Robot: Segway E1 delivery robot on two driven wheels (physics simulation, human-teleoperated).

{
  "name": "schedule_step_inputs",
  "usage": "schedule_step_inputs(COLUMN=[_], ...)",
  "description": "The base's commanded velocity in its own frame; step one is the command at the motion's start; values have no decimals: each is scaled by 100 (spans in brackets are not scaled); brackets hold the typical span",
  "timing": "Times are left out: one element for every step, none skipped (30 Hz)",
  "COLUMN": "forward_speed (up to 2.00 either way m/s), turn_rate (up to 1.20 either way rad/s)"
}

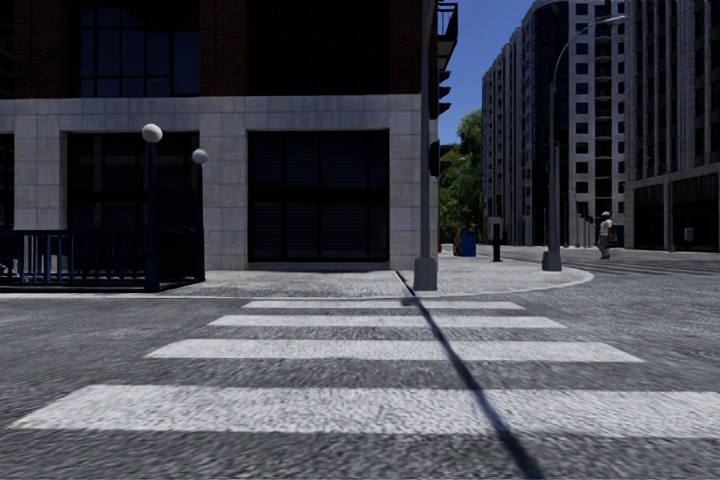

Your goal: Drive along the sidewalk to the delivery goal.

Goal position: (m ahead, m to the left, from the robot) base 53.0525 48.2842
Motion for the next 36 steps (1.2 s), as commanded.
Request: schedule_step_inputs(forward_speed=[200, 200, 200, 200, 200, 200, 200, 200, 200, 200, 200, 200, 200, 200, 200, 200, 200, 200, 200, 200, 200, 200, 200, 200, 200, 200, 200, 200, 200, 200, 200, 200, 200, 200, 200, 200], turn_rate=[0, 0, 0, 0, 0, 0, 0, 0, 0, 0, 0, 0, -2, -2, -4, -5, -5, -5, -5, -8, -8, -19, -23, -25, -25, -25, -25, -25, -25, -25, -24, -24, -24, -23, -23, -23])
